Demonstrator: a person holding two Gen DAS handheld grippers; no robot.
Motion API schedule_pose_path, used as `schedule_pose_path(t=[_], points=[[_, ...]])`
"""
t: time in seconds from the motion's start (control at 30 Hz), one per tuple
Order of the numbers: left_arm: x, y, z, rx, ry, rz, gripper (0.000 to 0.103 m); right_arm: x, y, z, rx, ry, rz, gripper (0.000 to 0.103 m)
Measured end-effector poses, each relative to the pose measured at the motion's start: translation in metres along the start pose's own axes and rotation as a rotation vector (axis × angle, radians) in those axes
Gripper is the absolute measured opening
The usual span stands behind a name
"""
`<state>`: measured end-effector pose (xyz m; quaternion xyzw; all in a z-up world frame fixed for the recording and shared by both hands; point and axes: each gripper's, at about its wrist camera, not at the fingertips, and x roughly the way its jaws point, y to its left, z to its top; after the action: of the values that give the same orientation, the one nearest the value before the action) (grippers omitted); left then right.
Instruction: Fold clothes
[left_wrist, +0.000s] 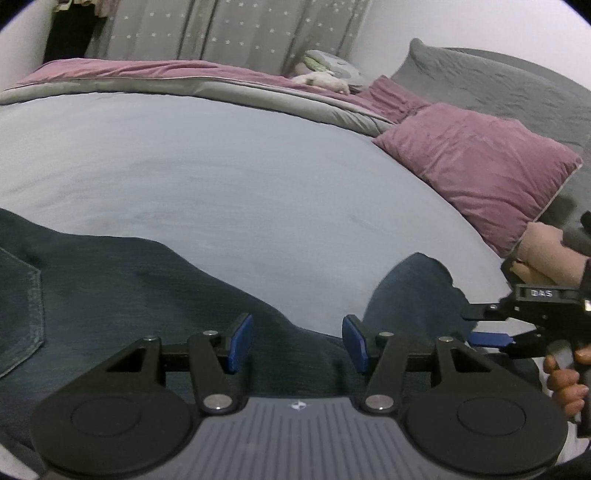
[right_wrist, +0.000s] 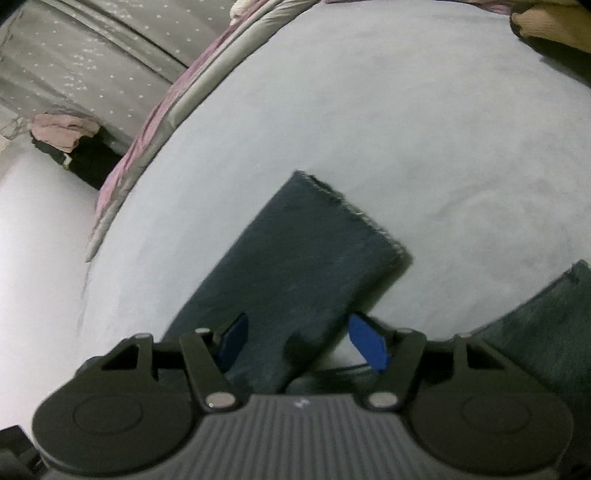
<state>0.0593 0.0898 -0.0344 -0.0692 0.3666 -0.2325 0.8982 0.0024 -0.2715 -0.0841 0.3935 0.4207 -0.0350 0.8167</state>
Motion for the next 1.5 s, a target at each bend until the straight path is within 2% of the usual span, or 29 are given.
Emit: schedule_pose_path(t=[0.1, 0.2, 0.27, 0.33, 0.43, 0.87, 1.23, 1.4, 1.5], points=[[0.002, -0.003, -0.002, 0.018, 0.009, -0.005, 0.052, 0.008, -0.001, 0.003, -0.001, -0.019, -0.005, 0.061], [0.004, -0.005, -0.003, 0.031, 0.015, -0.009, 0.052, 0.014, 0.001, 0.004, -0.019, -0.055, -0.030, 0.053], [0.004, -0.007, -0.004, 0.037, 0.019, -0.012, 0.052, 0.015, 0.004, 0.003, -0.038, -0.081, -0.059, 0.033], [0.004, -0.007, -0.005, 0.042, 0.024, -0.014, 0.052, 0.015, 0.007, 0.001, -0.057, -0.106, -0.079, 0.019], [0.004, -0.008, -0.005, 0.049, 0.028, -0.013, 0.052, 0.009, 0.014, -0.001, -0.079, -0.142, -0.080, 0.011], [-0.001, 0.007, -0.004, 0.015, 0.057, -0.026, 0.052, -0.060, 0.077, -0.012, -0.247, -0.343, -0.090, 0.010], [-0.008, 0.025, -0.002, -0.058, 0.063, -0.042, 0.052, -0.133, 0.117, -0.017, -0.329, -0.410, -0.121, 0.010], [-0.011, 0.027, -0.002, -0.043, 0.073, -0.048, 0.052, -0.160, 0.131, -0.025, -0.361, -0.449, -0.136, 0.010], [-0.014, 0.029, -0.002, -0.038, 0.087, -0.049, 0.052, -0.173, 0.124, -0.034, -0.359, -0.457, -0.148, 0.010]])
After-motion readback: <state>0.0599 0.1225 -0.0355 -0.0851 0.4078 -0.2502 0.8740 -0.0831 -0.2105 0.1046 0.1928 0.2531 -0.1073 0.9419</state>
